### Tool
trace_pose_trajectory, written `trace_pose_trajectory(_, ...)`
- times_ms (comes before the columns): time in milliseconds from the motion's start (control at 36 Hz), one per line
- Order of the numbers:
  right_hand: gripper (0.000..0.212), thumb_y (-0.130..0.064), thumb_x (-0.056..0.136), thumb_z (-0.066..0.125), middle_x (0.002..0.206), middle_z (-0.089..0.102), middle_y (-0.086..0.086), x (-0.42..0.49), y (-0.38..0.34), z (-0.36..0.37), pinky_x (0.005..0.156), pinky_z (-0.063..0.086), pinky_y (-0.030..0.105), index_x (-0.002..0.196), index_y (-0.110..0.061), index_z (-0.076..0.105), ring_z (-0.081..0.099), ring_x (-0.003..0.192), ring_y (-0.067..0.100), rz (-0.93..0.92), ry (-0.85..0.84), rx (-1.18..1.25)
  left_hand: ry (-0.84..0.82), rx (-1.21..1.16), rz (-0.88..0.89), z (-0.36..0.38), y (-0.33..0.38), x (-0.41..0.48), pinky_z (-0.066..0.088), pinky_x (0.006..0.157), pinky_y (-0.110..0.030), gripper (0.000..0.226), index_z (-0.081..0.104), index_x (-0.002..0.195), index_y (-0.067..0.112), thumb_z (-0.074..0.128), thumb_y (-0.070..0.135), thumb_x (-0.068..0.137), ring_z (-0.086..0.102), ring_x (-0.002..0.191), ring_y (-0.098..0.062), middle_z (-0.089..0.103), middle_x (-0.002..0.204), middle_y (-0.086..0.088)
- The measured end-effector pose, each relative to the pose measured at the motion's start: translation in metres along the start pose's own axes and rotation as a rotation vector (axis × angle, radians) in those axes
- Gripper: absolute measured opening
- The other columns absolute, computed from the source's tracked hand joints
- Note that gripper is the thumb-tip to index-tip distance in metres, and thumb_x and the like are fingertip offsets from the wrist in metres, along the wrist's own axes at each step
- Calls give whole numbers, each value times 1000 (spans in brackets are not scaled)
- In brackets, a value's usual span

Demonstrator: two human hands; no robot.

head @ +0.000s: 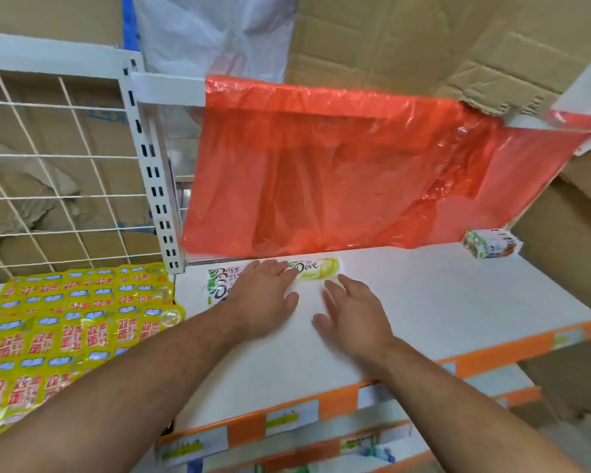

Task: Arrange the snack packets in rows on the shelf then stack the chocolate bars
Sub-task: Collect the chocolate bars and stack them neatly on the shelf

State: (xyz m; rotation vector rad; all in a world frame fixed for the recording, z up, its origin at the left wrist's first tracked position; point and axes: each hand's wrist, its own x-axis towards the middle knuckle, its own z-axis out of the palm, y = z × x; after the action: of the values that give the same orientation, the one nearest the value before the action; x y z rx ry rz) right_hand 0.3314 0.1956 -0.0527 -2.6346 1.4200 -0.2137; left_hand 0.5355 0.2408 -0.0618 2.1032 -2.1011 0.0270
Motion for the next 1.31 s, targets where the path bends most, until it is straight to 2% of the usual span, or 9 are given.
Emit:
trace_pose_trajectory(167,75,-58,86,53,157,35,12,-33,51,-20,118,25,37,149,-20,42,32,144,31,96,23,-9,-22,-12,88,-3,62,20,21,119,-38,68,40,149,25,27,53,87,34,142,-21,39,155,-2)
trace_pose_trajectory(278,74,-57,91,53,162,26,7,-49,92,-32,119,19,33,154,-23,33,22,148,26,148,18,2,-14,-3,129,-6,106,34,22,117,-37,66,40,149,24,30,52,90,37,140,-22,41,154,-1)
trace_pose_trajectory(417,74,-57,92,51,163,21,5,-69,148,-46,120,17,31,156,-25,29,18,149,23,167,1,21,23,-9,146,-2,166,54,31,114,-38,84,44,146,22,11,58,79,45,134,-25,48,149,-4)
trace_pose_trajectory(500,74,-58,94,49,164,17,3,-80,184,-57,121,18,32,157,-26,25,15,149,23,167,-23,19,34,-35,134,2,203,65,35,111,-39,79,46,145,19,16,57,82,49,131,-28,52,145,-7)
trace_pose_trajectory(639,73,-57,95,49,164,18,2,-93,249,-79,121,21,34,157,-26,24,16,149,23,166,-22,30,29,-57,118,8,269,86,34,112,-38,61,42,148,20,35,50,94,47,132,-26,49,147,-4)
trace_pose_trajectory(750,72,-53,95,51,164,18,1,-100,293,-93,121,21,35,157,-26,25,15,150,22,190,-26,85,28,-85,105,13,307,101,33,112,-35,56,38,150,21,40,45,99,45,133,-26,47,149,-2)
trace_pose_trajectory(944,70,-50,96,52,164,18,-1,-98,351,-98,120,22,34,157,-26,26,13,150,19,230,-24,178,-16,-99,99,20,348,136,37,108,-34,58,35,151,23,38,48,99,46,131,-25,45,150,1)
trace_pose_trajectory(1139,68,-47,98,53,163,19,0,-76,389,-93,119,22,33,157,-24,27,16,149,20,254,-31,201,-75,-184,101,38,368,182,37,109,-35,59,26,154,26,35,48,100,35,139,-23,35,156,3)
trace_pose_trajectory(1306,69,-46,98,53,163,21,1,-41,428,-92,120,23,32,157,-23,26,18,149,19,289,-35,181,-85,-218,104,54,377,241,40,105,-35,60,25,154,26,35,49,100,38,136,-23,38,154,0)
